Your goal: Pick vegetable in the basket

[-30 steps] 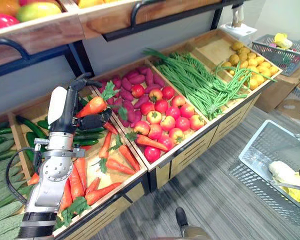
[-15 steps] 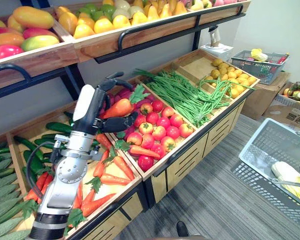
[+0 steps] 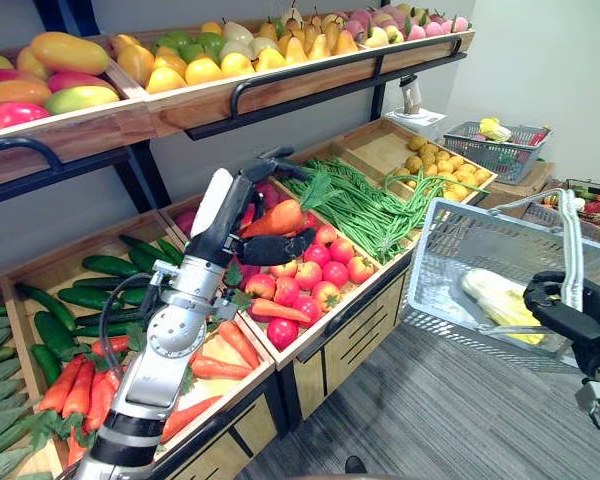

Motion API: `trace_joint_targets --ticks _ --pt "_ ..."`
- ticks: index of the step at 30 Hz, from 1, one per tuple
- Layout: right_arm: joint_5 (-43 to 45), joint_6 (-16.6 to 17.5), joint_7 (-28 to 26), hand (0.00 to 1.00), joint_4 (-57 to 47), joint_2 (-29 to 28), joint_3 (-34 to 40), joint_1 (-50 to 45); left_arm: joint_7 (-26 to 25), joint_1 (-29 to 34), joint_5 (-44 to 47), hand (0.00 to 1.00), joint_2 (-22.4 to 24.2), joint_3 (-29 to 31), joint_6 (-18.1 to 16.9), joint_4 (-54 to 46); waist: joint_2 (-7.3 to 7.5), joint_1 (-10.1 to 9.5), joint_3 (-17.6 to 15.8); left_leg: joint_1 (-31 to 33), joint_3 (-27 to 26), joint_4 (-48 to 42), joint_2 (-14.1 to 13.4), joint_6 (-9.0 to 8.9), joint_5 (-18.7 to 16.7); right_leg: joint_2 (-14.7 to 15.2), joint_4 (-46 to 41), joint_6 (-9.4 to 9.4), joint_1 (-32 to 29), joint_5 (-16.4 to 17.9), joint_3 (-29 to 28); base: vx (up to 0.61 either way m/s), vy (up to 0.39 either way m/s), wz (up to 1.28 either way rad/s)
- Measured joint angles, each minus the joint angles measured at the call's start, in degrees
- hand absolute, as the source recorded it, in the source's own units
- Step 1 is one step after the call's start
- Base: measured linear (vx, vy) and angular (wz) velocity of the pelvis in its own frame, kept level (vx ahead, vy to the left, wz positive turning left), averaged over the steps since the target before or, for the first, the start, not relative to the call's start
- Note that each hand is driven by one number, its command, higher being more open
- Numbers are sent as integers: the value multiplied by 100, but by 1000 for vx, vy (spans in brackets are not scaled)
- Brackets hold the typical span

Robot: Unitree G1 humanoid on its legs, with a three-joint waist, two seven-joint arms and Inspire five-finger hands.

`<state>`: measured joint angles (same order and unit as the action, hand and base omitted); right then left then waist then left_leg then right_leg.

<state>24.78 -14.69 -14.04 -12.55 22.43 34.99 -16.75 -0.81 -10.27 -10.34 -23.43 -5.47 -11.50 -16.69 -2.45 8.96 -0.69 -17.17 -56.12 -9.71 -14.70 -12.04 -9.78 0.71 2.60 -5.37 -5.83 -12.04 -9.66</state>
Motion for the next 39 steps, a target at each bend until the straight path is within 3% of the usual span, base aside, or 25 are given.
trace_joint_targets --ticks 4,6,7,8,9,10,11,12,13,14,15,16,18,21,29,39 --pt "-1 -105 -39 0 0 -84 -32 -2 -2 -427 92 0 174 -357 7 -42 0 41 0 11 43 -98 -2 34 -53 -5 -471 -22 -190 256 9 -8 19 4" --pt "-1 -107 -35 0 0 -101 -35 35 -67 -619 107 0 324 -537 35 -143 36 60 -20 52 283 -600 -104 128 -163 -53 -858 -9 -357 466 -118 6 15 -25" --pt "-2 -109 -36 0 0 -105 -47 58 -84 -630 108 0 362 -549 55 -175 51 55 -27 127 535 -915 -184 229 -214 -75 -931 -21 -373 510 -183 11 -27 -57" --pt "-1 -108 -39 0 -29 -105 -53 89 -141 -635 108 0 418 -552 112 -234 49 56 -26 400 1242 -1620 -374 580 -328 -168 -1052 39 -400 588 -328 -21 -83 -77" --pt "3 -108 -42 0 -33 -92 -88 122 -195 -631 103 0 426 -549 186 -241 75 29 -42 666 2047 -2260 -479 721 -400 -270 -1140 107 -400 652 -538 -50 -61 -86" --pt "6 -106 -47 0 -34 -65 -116 149 -216 -623 87 0 421 -550 230 -239 65 -7 -37 715 2334 -2361 -457 700 -597 -308 -1156 125 -407 665 -641 -71 -15 -98" --pt "5 -107 -37 0 -33 -33 -180 225 -246 -591 56 0 406 -551 278 -240 47 -37 -27 742 2712 -2189 -302 720 -941 -405 -1162 147 -424 653 -824 -94 67 -116" --pt "9 -105 -23 0 -57 19 -309 332 -282 -557 48 0 363 -555 294 -238 44 -89 -26 763 3070 -1533 10 905 -1110 -505 -1207 207 -544 611 -994 -151 69 -139" --pt "25 -105 -20 0 -138 50 -393 372 -298 -549 47 0 281 -579 284 -245 40 -173 -18 778 3180 -1069 185 741 -1170 -595 -1288 225 -737 590 -1059 -134 40 -141" --pt "78 -107 35 0 -283 37 -515 358 -314 -440 50 0 154 -619 282 -261 73 -189 0 741 2942 -865 238 577 -1047 -562 -1358 240 -888 594 -1116 -82 6 -94" --pt "143 -117 67 0 -354 37 -531 356 -311 -403 52 0 94 -660 286 -259 123 -166 -23 750 2855 -849 265 564 -1024 -517 -1571 236 -1000 596 -1070 29 4 -67" --pt "222 -161 177 0 -451 77 -529 360 -284 -357 54 0 -1 -730 290 -257 217 -169 -75 721 2745 -842 386 523 -995 -429 -1755 87 -1037 685 -942 26 49 -45" --pt "254 -162 225 0 -466 96 -534 362 -215 -292 55 0 -75 -770 302 -255 157 -195 -88 713 2646 -810 454 512 -968 -440 -1412 2 -962 403 -1043 11 72 -40" --pt "364 -305 178 0 -474 103 -848 361 -135 -291 60 0 -328 -763 276 -274 102 -237 -81 499 2352 -535 520 492 -877 -441 -642 27 -666 6 -1281 20 71 -43" --pt "597 -452 -554 0 -474 279 -976 356 -102 -585 61 0 -395 -764 66 -462 94 -257 -81 404 2228 -443 523 468 -864 -406 -277 161 -509 -131 -1231 10 14 -9" --pt "429 -472 -1181 0 -585 946 -1275 357 153 -1090 64 0 -536 -899 -297 -823 79 -298 -68 341 2265 -348 506 439 -849 -339 84 73 -307 -330 -1141 27 26 3"
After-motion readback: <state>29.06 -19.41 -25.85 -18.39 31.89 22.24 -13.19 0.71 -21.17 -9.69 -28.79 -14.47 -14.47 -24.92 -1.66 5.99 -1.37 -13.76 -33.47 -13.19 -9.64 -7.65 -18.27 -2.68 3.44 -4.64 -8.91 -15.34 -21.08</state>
